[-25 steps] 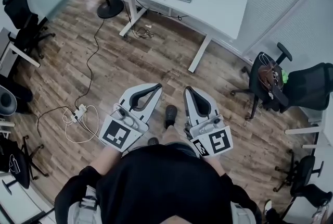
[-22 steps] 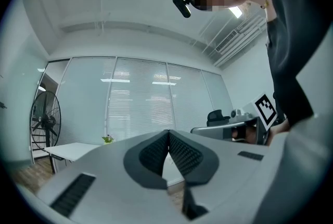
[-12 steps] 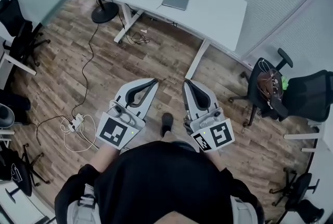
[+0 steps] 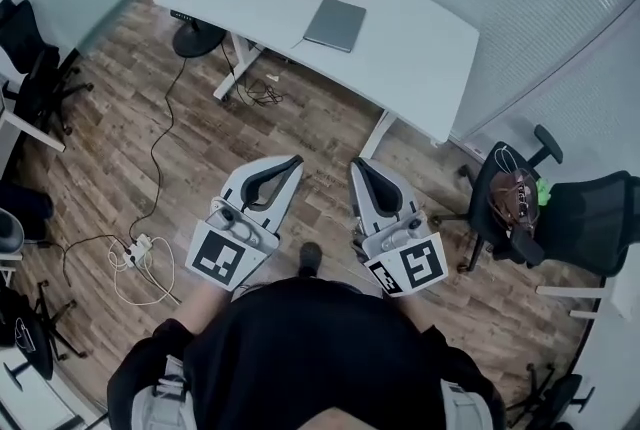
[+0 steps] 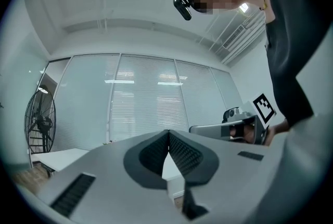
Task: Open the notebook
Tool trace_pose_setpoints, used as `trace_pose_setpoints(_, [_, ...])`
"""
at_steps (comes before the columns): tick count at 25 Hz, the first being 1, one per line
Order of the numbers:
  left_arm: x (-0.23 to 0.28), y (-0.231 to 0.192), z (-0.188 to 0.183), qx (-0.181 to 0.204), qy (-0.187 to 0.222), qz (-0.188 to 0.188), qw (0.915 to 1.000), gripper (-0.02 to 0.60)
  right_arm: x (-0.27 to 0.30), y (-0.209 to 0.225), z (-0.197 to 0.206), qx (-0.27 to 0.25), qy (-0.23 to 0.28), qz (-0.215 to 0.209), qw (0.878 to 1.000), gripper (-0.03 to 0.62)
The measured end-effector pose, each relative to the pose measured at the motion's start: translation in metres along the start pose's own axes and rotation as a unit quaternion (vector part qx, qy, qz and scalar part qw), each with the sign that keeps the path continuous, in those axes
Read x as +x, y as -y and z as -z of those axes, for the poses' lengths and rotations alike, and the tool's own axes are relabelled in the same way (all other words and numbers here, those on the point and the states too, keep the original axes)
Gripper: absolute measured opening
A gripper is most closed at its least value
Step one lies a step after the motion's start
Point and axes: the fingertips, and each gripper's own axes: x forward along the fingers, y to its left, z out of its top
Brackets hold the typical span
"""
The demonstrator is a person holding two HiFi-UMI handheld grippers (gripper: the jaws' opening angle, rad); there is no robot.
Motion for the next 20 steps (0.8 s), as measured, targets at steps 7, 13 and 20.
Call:
trace_pose_setpoints(7, [0.038,-0.008,0.009,-0.003,-0.005,0.005,1.0000,0.011,0.013,0.037,-0.002,0.015,0.004,0.004,1.000,0.005])
trace_pose_setpoints(13, [0.047,-0.014,0.006,0.002,-0.002,0.014,0.9999,0.011,0.020,0.039,-0.002,0.014,0.008,0.003,1.000,0.005])
trace_pose_setpoints(20, [0.056,-0.016,0.005,0.003,0.000,0.023,0.9997,0.011,0.022,0.046,-0.005,0.008,0.012,0.011,1.000,0.005])
